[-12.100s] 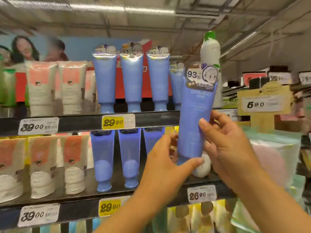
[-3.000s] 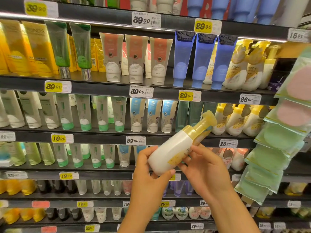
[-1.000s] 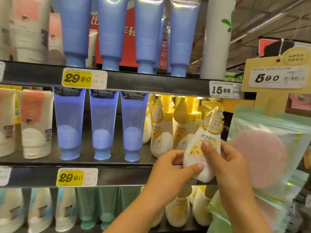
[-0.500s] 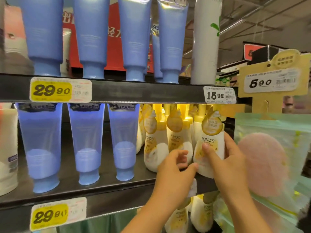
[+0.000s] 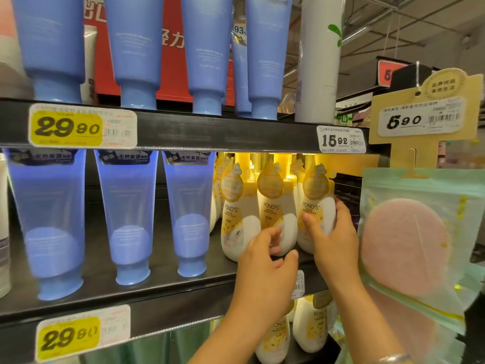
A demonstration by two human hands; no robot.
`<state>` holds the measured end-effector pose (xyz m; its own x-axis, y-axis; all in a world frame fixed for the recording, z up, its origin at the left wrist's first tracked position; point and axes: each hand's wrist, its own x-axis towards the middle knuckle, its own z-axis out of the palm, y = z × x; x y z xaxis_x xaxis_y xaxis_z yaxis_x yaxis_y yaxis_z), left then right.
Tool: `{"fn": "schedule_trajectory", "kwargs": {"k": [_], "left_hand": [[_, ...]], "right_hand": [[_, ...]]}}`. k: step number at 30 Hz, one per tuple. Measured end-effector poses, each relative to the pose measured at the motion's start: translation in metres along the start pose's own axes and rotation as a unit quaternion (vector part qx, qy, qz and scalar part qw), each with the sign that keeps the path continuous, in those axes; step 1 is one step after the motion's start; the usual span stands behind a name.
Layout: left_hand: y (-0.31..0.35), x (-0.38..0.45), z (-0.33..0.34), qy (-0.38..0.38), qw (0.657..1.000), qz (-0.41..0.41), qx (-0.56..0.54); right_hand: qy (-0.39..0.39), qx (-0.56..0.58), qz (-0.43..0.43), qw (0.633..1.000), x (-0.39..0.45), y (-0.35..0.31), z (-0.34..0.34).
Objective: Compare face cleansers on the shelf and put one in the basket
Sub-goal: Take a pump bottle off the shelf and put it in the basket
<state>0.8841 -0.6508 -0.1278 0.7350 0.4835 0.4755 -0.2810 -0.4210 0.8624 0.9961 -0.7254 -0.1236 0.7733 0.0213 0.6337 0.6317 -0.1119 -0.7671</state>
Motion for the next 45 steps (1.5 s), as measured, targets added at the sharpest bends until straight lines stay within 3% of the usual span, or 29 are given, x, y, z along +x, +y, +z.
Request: {"fn": "schedule_trajectory", "kwargs": {"k": [2,4,6,8,12,15,31,40,45], "left_hand": [[0.0,0.0,-0.002,-0.004,1.0,0.0,0.008],[0.001,0.0,-0.005,-0.004,1.0,0.002,0.014],[0.001,0.0,-0.009,-0.002,1.0,0.002,0.016],[0.001,0.0,-0.015,0.004,1.0,0.005,0.023],[-0.001,0.0,-0.026,0.016,0.999,0.005,0.039],[-0.002,-0.001,-0.03,0.021,0.999,-0.006,0.027],[0.001,-0.015,-0.041,0.016,1.0,-0.015,-0.006],[-0.008,-0.043,-0.039,-0.027,0.992,-0.097,-0.075],[-0.026,-0.069,-0.042,-0.083,0.968,-0.158,-0.175]], "right_hand": [[-0.016,-0.057,-0.001,0.998,-0.004,-0.004,-0.003],[0.014,-0.093,-0.053,0.994,-0.014,-0.014,-0.007],[0.042,-0.079,-0.128,0.988,-0.025,-0.029,-0.007],[0.016,-0.048,-0.148,0.988,-0.027,-0.04,-0.003],[-0.095,-0.076,-0.076,0.99,-0.012,-0.05,0.016],[-0.127,-0.098,-0.039,0.986,-0.005,-0.051,0.029],[-0.073,-0.052,-0.029,0.996,-0.013,-0.06,0.014],[-0.09,0.081,0.034,0.992,-0.051,-0.062,-0.014],[-0.089,0.163,0.089,0.979,-0.086,-0.054,-0.017]]}}
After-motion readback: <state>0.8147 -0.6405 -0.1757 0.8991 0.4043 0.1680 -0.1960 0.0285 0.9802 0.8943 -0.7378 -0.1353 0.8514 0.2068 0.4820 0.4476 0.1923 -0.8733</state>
